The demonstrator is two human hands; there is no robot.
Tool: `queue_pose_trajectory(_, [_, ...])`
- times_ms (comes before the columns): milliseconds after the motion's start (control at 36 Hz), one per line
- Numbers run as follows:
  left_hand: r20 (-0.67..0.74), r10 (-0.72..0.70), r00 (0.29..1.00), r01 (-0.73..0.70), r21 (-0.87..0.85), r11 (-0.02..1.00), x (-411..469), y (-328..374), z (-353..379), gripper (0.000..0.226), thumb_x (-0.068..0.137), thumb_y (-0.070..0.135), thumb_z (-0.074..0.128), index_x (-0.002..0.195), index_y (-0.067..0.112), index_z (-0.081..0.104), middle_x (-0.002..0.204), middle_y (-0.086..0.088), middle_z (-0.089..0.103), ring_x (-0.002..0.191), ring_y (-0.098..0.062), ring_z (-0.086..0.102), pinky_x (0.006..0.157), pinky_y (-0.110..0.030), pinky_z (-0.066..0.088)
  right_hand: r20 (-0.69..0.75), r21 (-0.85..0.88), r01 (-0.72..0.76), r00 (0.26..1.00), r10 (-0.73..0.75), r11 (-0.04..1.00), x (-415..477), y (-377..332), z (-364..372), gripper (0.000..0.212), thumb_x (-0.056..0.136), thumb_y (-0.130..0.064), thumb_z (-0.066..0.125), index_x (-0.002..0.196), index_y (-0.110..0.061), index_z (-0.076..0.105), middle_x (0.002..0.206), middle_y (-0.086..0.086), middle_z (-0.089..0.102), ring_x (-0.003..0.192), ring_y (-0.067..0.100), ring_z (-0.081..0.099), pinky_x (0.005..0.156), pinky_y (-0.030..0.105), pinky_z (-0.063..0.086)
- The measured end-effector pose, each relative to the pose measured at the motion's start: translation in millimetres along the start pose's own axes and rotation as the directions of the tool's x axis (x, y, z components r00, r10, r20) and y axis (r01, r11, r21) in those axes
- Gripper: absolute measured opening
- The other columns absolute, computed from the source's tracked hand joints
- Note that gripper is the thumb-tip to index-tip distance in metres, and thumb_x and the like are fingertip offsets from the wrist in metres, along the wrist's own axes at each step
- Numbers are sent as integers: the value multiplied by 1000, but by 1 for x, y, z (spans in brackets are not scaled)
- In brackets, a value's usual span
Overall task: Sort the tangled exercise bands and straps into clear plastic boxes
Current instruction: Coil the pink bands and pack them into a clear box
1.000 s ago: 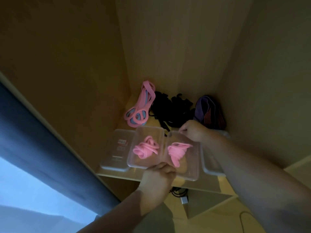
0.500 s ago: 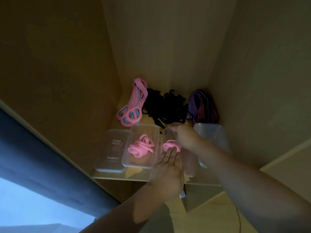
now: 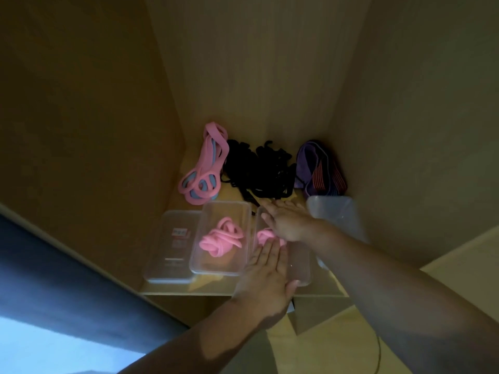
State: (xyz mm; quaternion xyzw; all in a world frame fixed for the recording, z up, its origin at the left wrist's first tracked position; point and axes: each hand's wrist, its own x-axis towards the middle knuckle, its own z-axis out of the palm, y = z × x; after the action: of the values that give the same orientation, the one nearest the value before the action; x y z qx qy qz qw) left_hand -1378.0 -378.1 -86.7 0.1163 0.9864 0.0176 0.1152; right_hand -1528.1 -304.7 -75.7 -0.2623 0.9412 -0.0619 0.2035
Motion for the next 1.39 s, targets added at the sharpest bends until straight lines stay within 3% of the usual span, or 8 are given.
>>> queue_pose_trajectory(83, [-149,9,989,-15,-42,999,-12,2,7,57,100,33,22,151,6,22,158,-15,9,148,-27,11,115,-34,-20,36,93,1,999,-4,996,-5,-4,-14,43,102,-43,30,144,-30,34,144,4,45,131,25,42,106,35,32])
queue_pose_trajectory(139, [-110,99,989,-113,-124,986,-23,4,10,54,82,28,35,128,17,61,139,-10,53,129,-24,51,117,-35,11,48,170,11,999,-19,985,-8,-8,-23,38,102,-38,39,137,-25,47,135,1,55,122,21,52,96,27,38])
queue_pose_trajectory(250, [-250,149,957,-188,-139,972,-33,-6,19,49,73,32,41,111,29,71,128,0,63,118,-19,60,97,-34,48,19,280,10,1000,-16,960,-5,-9,-27,32,98,-34,52,126,-21,59,126,-1,62,116,17,56,92,24,40])
queue_pose_trajectory(556, [-504,96,858,-220,-192,956,-53,-9,29,33,84,48,56,100,25,75,115,5,70,113,-14,61,100,-33,41,2,127,-3,1000,3,992,-16,-10,-13,38,99,-37,46,129,-14,55,126,8,60,114,24,56,83,26,38])
queue_pose_trajectory(722, [-544,-9,839,-112,-189,976,-56,6,43,34,86,45,55,103,24,74,119,4,68,117,-14,60,102,-34,46,-125,16,114,986,-111,993,-36,-12,-1,51,103,-27,37,151,-16,24,151,10,31,134,29,38,106,33,35])
queue_pose_trajectory(972, [-700,23,714,-136,-106,985,-51,7,58,33,89,39,57,116,24,68,127,2,64,121,-18,51,105,-36,34,-5,-75,96,995,-96,993,-49,-6,14,60,104,-40,19,153,-11,2,160,6,7,143,29,16,118,40,13])
queue_pose_trajectory(1278, [-632,-47,774,-82,-174,981,-53,14,52,36,90,43,54,116,23,70,121,4,67,115,-18,61,107,-29,29,49,-104,48,998,-43,993,-46,-9,13,67,100,-49,20,153,-16,-2,157,5,14,137,33,25,114,45,21])
queue_pose_trajectory(1389, [-600,43,798,-78,-32,996,-52,9,47,35,76,29,69,111,23,72,117,5,69,110,-17,65,102,-33,31,7,84,19,1000,-20,996,-44,-5,0,51,100,-37,37,147,-19,26,137,13,45,115,30,51,96,43,45])
